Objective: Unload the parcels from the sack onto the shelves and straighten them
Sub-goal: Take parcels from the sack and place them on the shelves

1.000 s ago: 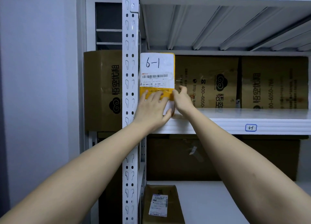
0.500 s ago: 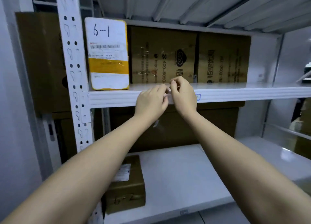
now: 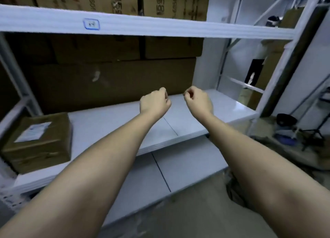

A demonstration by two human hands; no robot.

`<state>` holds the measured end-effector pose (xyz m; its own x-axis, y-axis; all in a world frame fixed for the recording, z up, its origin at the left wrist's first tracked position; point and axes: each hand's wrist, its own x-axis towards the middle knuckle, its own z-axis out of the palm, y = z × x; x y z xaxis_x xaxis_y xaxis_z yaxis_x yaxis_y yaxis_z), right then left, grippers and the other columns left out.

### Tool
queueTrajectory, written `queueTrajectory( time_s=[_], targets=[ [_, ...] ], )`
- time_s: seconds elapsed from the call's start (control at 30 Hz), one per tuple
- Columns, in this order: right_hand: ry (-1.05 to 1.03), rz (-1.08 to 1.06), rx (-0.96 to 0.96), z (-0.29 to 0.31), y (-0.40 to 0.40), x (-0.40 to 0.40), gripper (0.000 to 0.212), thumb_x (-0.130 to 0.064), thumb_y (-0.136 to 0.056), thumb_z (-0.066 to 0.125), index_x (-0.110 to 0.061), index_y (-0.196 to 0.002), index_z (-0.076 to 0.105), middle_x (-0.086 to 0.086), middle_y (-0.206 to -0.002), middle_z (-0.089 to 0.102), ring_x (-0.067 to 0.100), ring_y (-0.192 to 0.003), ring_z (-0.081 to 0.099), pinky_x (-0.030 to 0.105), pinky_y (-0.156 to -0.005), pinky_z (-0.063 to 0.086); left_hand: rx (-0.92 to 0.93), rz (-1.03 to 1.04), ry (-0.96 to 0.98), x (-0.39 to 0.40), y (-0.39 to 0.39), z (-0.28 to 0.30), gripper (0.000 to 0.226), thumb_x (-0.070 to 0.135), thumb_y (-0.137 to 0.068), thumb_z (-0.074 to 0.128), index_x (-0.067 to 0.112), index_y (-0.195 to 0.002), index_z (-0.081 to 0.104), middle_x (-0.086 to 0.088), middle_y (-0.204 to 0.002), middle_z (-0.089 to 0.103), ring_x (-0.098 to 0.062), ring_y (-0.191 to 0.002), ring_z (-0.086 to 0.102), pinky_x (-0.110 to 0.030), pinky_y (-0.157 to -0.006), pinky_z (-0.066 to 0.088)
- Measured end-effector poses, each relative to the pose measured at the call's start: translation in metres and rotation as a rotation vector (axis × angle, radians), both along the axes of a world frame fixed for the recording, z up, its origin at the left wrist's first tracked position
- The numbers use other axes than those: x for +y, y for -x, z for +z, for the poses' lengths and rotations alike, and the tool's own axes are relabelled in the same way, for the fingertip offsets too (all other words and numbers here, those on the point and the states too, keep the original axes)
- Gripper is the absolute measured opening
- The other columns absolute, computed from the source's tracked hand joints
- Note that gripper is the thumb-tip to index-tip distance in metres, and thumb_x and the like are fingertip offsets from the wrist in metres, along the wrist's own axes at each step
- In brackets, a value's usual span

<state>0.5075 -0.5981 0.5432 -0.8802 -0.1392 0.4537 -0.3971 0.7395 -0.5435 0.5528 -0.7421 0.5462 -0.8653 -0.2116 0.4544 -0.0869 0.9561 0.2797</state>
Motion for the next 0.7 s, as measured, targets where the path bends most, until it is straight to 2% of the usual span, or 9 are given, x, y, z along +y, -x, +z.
queueTrajectory(
  time_s=[0.17, 0.3, 0.33, 0.43, 0.5, 0.53, 0.6, 0.7],
  targets=[
    [-0.092, -0.073, -0.255, -0.065, 0.026, 0.084, 0.025, -0.024, -0.092, 0.042, -0.019, -0.106, 0.062, 0.006, -0.109, 0.066, 0.031, -0.095, 0.06, 0.036, -0.077, 0.048, -0.246, -0.084, 0.006, 0.077, 0.044, -0.068, 0.025, 0.032, -0.093, 0.043, 0.018, -0.108, 0.056, -0.007, -0.106, 0.065, -0.028, -0.093, 0.06, -0.029, -0.066, 0.035],
    [-0.228, -0.08, -0.507, -0.12, 0.057, 0.146, 0.026, -0.028, -0.093, 0.044, -0.014, -0.107, 0.06, 0.014, -0.119, 0.063, 0.033, -0.111, 0.056, 0.035, -0.078, 0.044, -0.472, -0.183, -0.009, 0.134, 0.084, -0.118, 0.029, 0.036, -0.091, 0.044, 0.018, -0.111, 0.056, -0.007, -0.113, 0.062, -0.028, -0.101, 0.058, -0.028, -0.071, 0.038],
    [-0.241, -0.081, -0.567, -0.133, 0.067, 0.162, 0.023, -0.028, -0.092, 0.045, -0.013, -0.101, 0.06, 0.015, -0.118, 0.063, 0.033, -0.11, 0.056, 0.036, -0.078, 0.044, -0.519, -0.209, -0.008, 0.149, 0.096, -0.129, 0.031, 0.036, -0.091, 0.044, 0.017, -0.112, 0.056, -0.007, -0.113, 0.062, -0.027, -0.101, 0.058, -0.028, -0.072, 0.039],
    [-0.23, -0.138, -0.71, -0.168, 0.094, 0.203, 0.018, -0.027, -0.091, 0.048, -0.013, -0.089, 0.059, 0.011, -0.101, 0.067, 0.029, -0.091, 0.06, 0.038, -0.077, 0.049, -0.625, -0.293, -0.006, 0.192, 0.133, -0.156, 0.033, 0.037, -0.092, 0.045, 0.012, -0.11, 0.057, -0.01, -0.108, 0.063, -0.027, -0.094, 0.059, -0.03, -0.07, 0.042],
    [-0.202, -0.201, -0.781, -0.189, 0.115, 0.231, 0.019, -0.027, -0.092, 0.049, -0.012, -0.093, 0.06, 0.01, -0.098, 0.066, 0.028, -0.09, 0.062, 0.042, -0.084, 0.053, -0.684, -0.332, -0.022, 0.222, 0.161, -0.171, 0.038, 0.037, -0.093, 0.046, 0.006, -0.11, 0.06, -0.018, -0.109, 0.063, -0.031, -0.096, 0.061, -0.033, -0.074, 0.048],
    [-0.189, -0.229, -0.812, -0.199, 0.122, 0.242, 0.02, -0.029, -0.093, 0.05, -0.012, -0.096, 0.061, 0.01, -0.1, 0.066, 0.028, -0.091, 0.062, 0.043, -0.086, 0.053, -0.72, -0.348, -0.037, 0.234, 0.172, -0.177, 0.042, 0.036, -0.093, 0.046, 0.003, -0.115, 0.059, -0.022, -0.114, 0.061, -0.034, -0.101, 0.06, -0.037, -0.081, 0.05],
    [-0.167, -0.282, -0.878, -0.214, 0.139, 0.268, 0.026, -0.031, -0.094, 0.05, -0.011, -0.106, 0.062, 0.011, -0.107, 0.065, 0.029, -0.094, 0.061, 0.042, -0.086, 0.052, -0.803, -0.38, -0.076, 0.258, 0.196, -0.188, 0.045, 0.037, -0.094, 0.046, 0.003, -0.123, 0.053, -0.021, -0.122, 0.057, -0.035, -0.11, 0.056, -0.043, -0.092, 0.047],
    [-0.121, -0.328, -0.965, -0.23, 0.158, 0.299, 0.033, -0.035, -0.096, 0.05, -0.01, -0.114, 0.062, 0.014, -0.114, 0.063, 0.03, -0.1, 0.06, 0.041, -0.087, 0.049, -0.92, -0.428, -0.054, 0.288, 0.228, -0.201, 0.049, 0.042, -0.096, 0.043, 0.007, -0.131, 0.044, -0.015, -0.13, 0.052, -0.032, -0.114, 0.053, -0.041, -0.095, 0.046]
  ],
)
